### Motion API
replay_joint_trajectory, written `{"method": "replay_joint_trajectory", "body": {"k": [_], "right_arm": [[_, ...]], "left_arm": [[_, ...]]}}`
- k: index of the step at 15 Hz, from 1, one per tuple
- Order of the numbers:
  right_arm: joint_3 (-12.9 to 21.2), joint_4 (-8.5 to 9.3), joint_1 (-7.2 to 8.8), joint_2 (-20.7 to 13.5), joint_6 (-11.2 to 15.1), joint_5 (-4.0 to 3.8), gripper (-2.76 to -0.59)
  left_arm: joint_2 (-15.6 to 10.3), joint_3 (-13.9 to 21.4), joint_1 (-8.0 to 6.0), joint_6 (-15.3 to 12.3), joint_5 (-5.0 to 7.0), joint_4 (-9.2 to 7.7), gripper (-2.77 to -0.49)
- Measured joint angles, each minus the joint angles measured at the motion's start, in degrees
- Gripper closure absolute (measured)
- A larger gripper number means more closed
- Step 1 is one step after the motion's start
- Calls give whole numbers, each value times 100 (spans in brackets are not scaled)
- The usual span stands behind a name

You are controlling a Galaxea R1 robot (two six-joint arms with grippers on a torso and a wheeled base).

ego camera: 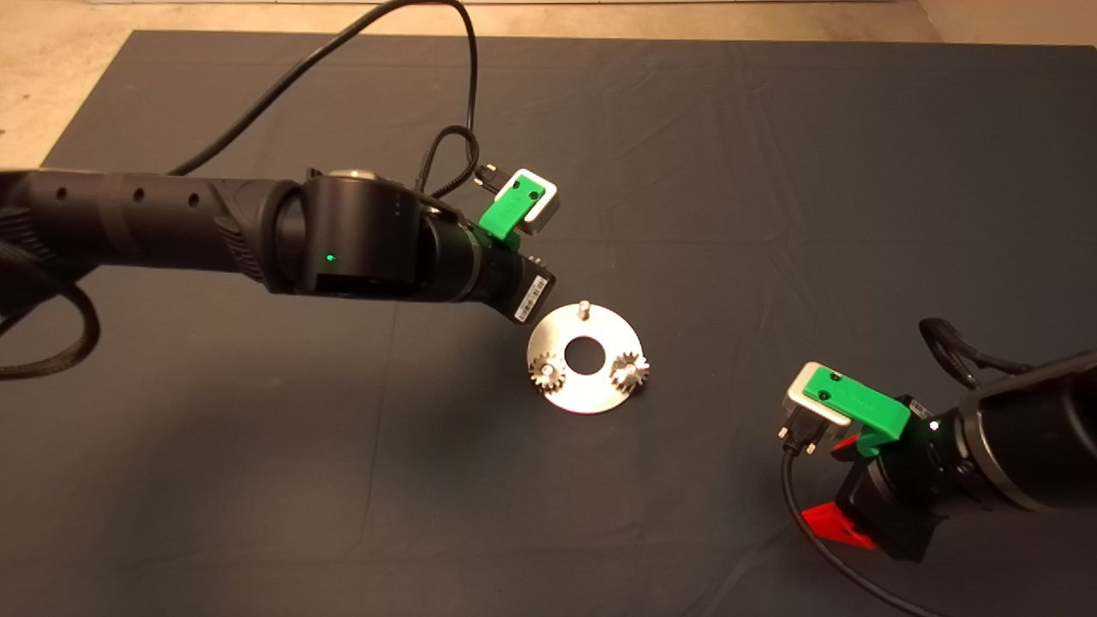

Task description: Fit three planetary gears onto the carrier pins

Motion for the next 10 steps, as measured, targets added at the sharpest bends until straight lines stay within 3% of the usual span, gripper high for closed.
{"method": "replay_joint_trajectory", "body": {"k": [4,6,10], "right_arm": [[9,101,0,2,57,-1,-202],[11,113,2,-2,69,-1,-202],[11,123,2,-5,81,1,-202]], "left_arm": [[175,-128,37,-59,-399,116,-65],[377,-528,63,-59,-663,207,-65],[660,-1046,161,-54,-1008,284,-65]]}}
